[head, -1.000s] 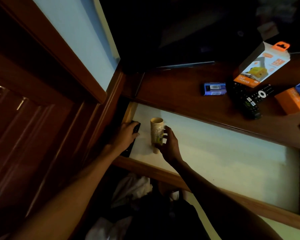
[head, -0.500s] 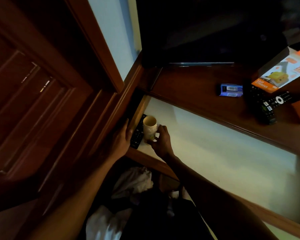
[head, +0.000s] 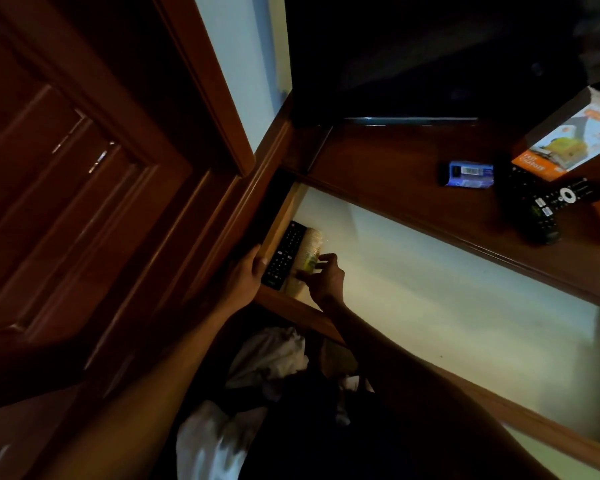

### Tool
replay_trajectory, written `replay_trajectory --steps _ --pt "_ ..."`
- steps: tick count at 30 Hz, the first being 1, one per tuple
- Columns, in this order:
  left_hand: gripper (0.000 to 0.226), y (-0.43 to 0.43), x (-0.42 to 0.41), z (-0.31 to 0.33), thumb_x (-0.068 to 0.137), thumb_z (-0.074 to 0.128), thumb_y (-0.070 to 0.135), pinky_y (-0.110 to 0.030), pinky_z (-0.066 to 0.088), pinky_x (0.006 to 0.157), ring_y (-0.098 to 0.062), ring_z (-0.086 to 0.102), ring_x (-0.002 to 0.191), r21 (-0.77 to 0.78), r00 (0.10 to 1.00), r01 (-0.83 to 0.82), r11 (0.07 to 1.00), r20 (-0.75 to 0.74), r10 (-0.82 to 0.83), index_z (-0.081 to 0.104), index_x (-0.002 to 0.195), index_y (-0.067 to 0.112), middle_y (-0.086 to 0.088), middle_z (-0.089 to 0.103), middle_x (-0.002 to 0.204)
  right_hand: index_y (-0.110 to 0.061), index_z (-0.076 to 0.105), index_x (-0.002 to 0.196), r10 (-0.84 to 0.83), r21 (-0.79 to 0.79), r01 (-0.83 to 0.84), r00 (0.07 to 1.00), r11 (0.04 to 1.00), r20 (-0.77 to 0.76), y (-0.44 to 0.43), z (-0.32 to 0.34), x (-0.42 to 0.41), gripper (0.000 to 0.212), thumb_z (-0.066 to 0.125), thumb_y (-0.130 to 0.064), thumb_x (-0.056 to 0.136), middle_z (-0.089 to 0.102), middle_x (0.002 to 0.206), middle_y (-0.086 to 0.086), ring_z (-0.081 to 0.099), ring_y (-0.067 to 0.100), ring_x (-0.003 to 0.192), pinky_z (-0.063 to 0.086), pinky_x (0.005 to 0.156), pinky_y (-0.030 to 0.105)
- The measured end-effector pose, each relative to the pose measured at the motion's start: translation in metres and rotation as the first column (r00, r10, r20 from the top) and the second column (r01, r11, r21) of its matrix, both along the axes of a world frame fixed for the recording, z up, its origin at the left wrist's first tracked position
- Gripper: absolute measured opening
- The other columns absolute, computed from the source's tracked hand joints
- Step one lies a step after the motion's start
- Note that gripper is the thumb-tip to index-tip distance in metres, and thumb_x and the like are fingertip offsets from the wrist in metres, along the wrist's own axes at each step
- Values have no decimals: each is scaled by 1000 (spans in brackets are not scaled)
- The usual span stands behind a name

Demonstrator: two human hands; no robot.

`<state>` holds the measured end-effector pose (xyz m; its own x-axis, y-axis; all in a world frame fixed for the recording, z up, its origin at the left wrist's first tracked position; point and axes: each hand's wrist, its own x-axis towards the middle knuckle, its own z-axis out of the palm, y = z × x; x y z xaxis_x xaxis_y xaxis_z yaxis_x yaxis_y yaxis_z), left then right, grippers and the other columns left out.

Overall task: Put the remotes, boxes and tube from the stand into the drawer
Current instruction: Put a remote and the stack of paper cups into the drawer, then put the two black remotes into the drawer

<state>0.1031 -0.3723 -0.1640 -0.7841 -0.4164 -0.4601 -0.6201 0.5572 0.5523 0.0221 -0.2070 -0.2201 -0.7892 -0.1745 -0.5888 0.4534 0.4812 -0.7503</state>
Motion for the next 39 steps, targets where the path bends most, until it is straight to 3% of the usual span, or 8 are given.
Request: replay_trajectory --steps 4,11,18,22,25,31,37,39 --pt "51 1 -3 5 103 38 35 -36 37 105 -29 45 135 20 1000 5 1000 -4 -5 32 150 17 -11 42 151 -9 43 126 30 52 -29 999 998 -23 -8 -1 3 72 85 -29 70 61 120 14 62 28 102 57 83 45" --pt "51 1 -12 17 103 41 32 -35 36 106 -28 43 137 -16 997 43 999 -66 -44 31 152 18 -10 40 153 -10 38 126 143 57 -152 980 987 138 -2 -10 -4 78 79 -48 72 67 112 17 67 34 96 57 79 45" --pt "51 27 -69 38 100 48 23 -37 39 108 -25 42 135 -57 953 101 993 -281 -113 35 149 15 -10 42 150 -10 46 121 254 9 -271 914 963 316 45 34 -35 68 77 -49 75 67 109 19 68 31 101 59 81 39" --pt "44 70 -131 58 98 52 22 -34 39 106 -23 44 132 -64 905 142 988 -397 -155 46 142 15 -9 48 144 -11 58 115 340 47 -359 912 932 230 109 76 -72 52 74 -46 79 73 101 16 71 29 97 58 81 39" --pt "38 113 -175 71 99 50 27 -35 49 95 -19 54 118 -77 836 240 968 -491 -246 51 135 19 -4 58 131 -10 62 111 270 104 -279 958 955 96 162 108 -97 43 71 -41 83 74 99 13 72 30 91 58 81 41" --pt "35 207 -254 90 93 59 18 -33 45 94 -24 55 116 -86 760 425 901 -508 -406 57 128 14 -9 60 124 -10 65 87 -11 139 27 993 990 -114 259 149 -147 11 71 -19 85 69 76 13 62 7 52 47 47 22" --pt "28 285 -297 97 88 63 14 -42 51 89 -31 60 103 -116 735 463 879 -504 -454 63 115 8 -12 62 108 -4 67 90 -63 197 103 977 975 -202 331 164 -183 24 70 -28 86 69 67 3 63 4 51 50 55 26" --pt "25 307 -300 101 91 60 15 -36 49 89 -27 60 103 -121 735 467 876 -498 -460 63 115 9 -11 63 107 -3 65 90 -109 246 179 955 953 -275 343 164 -199 34 66 -37 88 71 75 8 67 15 63 45 59 29"
